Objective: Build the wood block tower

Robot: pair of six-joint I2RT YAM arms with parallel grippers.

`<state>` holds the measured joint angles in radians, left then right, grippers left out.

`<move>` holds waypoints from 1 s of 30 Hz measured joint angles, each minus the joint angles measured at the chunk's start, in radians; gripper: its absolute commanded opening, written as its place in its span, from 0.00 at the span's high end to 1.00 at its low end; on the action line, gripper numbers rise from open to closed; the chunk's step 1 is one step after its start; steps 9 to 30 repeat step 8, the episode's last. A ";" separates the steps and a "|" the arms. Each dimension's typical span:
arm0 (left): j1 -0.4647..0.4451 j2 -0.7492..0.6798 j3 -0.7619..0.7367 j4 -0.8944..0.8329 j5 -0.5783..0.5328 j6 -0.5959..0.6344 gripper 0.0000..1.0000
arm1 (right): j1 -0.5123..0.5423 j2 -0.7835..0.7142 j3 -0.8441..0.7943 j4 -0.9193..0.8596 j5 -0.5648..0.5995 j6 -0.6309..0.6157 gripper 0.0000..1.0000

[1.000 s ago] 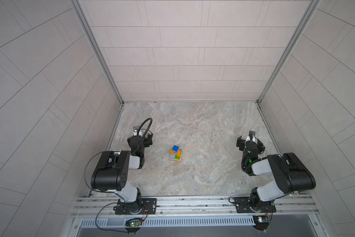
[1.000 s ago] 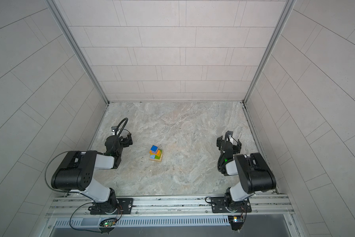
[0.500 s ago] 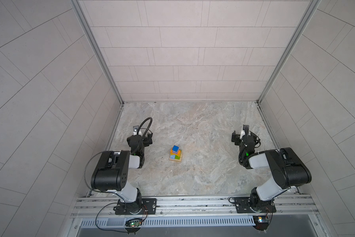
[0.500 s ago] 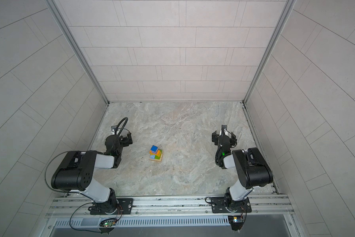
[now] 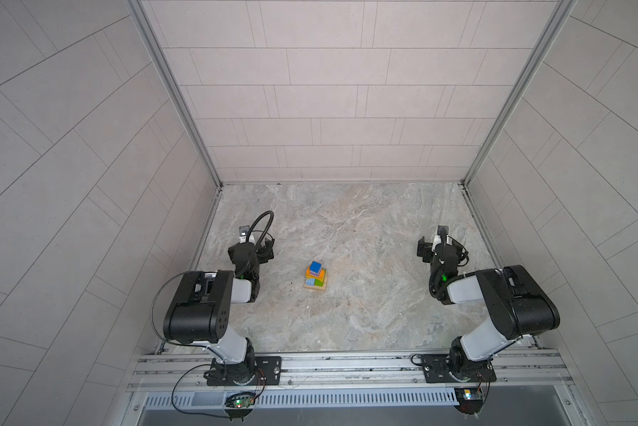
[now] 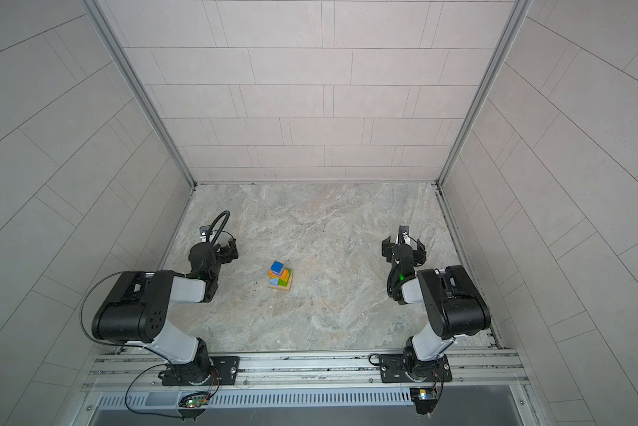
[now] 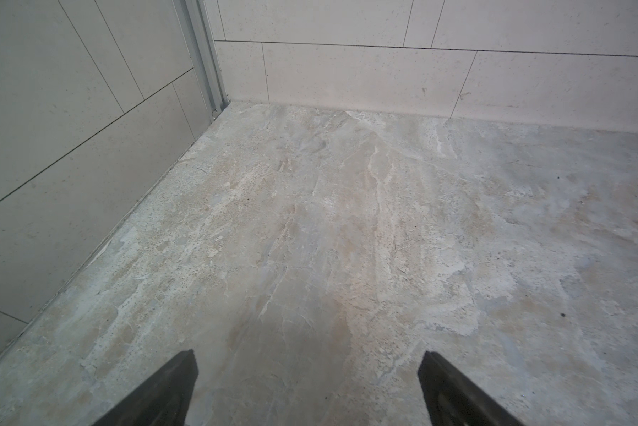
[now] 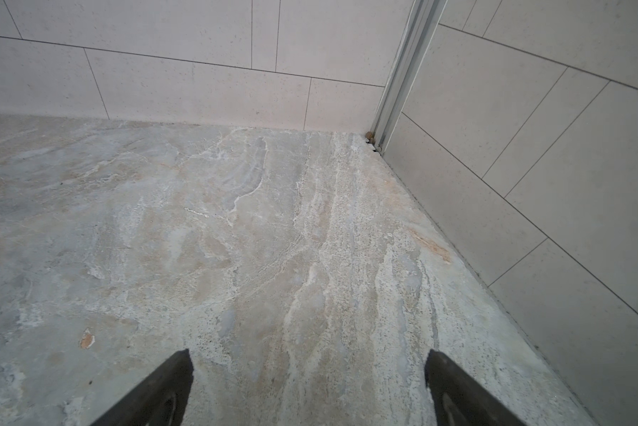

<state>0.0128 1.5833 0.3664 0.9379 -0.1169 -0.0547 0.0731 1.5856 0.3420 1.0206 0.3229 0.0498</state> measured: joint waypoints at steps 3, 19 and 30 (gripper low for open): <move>0.000 0.000 0.000 0.000 0.000 0.000 0.00 | 0.000 0.000 0.000 0.002 0.010 0.003 0.01; 0.000 0.000 0.000 0.000 0.000 0.000 0.00 | 0.000 0.000 0.000 -0.001 0.011 0.003 0.01; 0.000 0.000 0.000 0.000 0.000 0.000 0.00 | 0.000 0.000 0.000 -0.001 0.011 0.003 0.01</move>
